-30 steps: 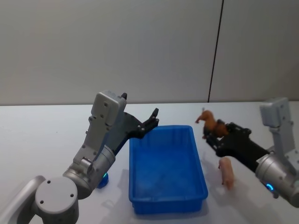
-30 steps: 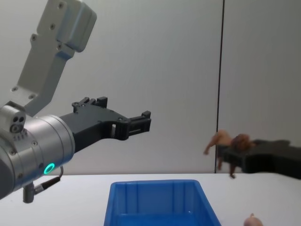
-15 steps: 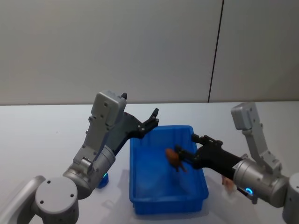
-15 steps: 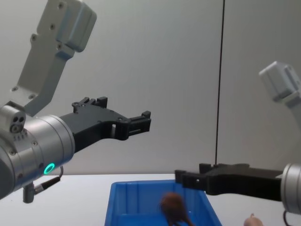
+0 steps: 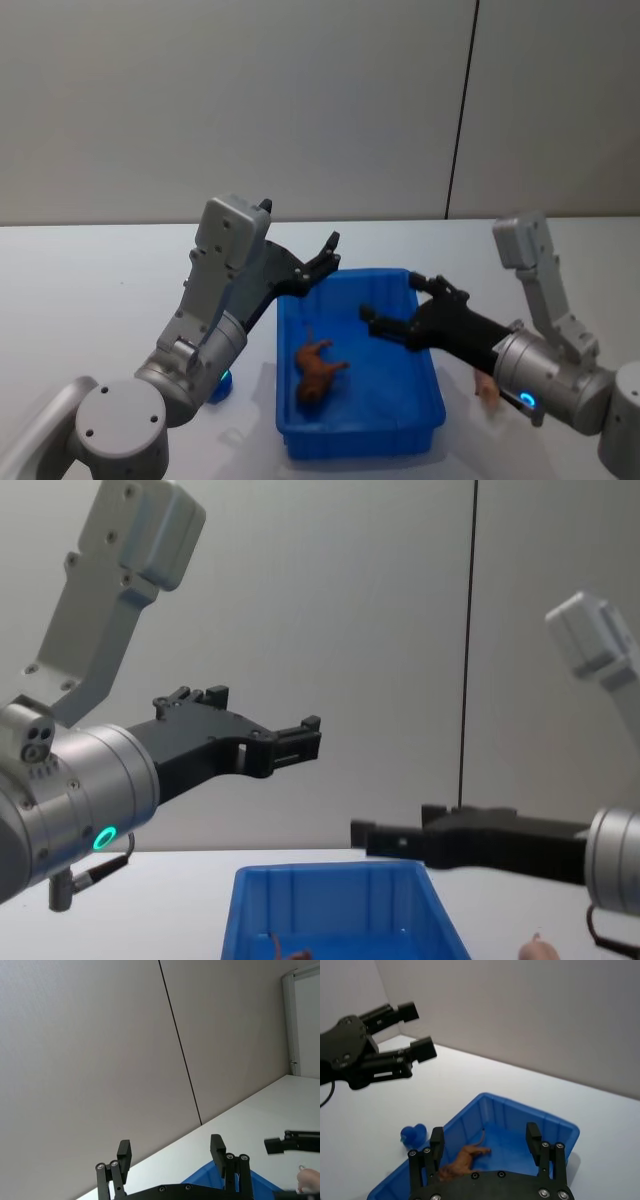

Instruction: Pick up the two dolls from the table and place them into the box.

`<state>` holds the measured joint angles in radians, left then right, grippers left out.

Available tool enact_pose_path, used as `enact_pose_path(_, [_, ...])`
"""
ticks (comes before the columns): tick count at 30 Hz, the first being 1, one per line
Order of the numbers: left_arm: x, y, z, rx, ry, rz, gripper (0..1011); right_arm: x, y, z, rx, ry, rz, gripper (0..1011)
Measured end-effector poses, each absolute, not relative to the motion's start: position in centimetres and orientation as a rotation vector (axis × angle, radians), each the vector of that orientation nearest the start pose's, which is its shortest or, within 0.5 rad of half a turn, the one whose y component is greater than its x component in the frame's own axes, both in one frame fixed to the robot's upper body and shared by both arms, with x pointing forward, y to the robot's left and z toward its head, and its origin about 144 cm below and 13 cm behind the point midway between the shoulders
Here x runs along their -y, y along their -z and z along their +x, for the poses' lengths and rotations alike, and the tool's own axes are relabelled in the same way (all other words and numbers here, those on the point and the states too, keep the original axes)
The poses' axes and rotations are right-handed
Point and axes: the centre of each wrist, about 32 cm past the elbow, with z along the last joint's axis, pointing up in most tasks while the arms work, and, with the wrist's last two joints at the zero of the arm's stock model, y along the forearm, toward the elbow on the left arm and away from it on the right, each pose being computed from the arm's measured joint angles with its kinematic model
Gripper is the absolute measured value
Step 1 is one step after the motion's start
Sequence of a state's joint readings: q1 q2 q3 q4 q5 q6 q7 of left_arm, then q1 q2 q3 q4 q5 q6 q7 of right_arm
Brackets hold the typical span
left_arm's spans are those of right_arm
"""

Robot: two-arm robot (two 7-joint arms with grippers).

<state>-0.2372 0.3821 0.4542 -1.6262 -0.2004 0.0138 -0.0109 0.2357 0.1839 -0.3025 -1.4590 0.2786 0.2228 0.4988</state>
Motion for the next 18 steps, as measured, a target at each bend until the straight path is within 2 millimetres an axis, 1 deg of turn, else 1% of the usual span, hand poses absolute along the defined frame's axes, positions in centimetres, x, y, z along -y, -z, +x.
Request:
enact_pose_path(6, [-19.8,-120.4,49.2,0.268,-1.124,0.061,1001,19.8,-118.3,51.6,-0.11,0.824,-0.023,1001])
enact_pose_path(9, [-19.8,-120.4,49.2,0.268,-1.124,0.061,1001,20.5,-118.8,51.7,-0.09,0.851,-0.002,1001])
enact_pose_path(15, [-19.8,-120.4,49.2,0.268,-1.124,0.061,1001,22.6,-119.6,51.0,-0.083,0.923,0.016,1001])
enact_pose_path(18, [-19.8,-120.4,49.2,0.268,-1.124,0.061,1001,23.4,-119.8,50.6,-0.09,0.943,0.012,1001])
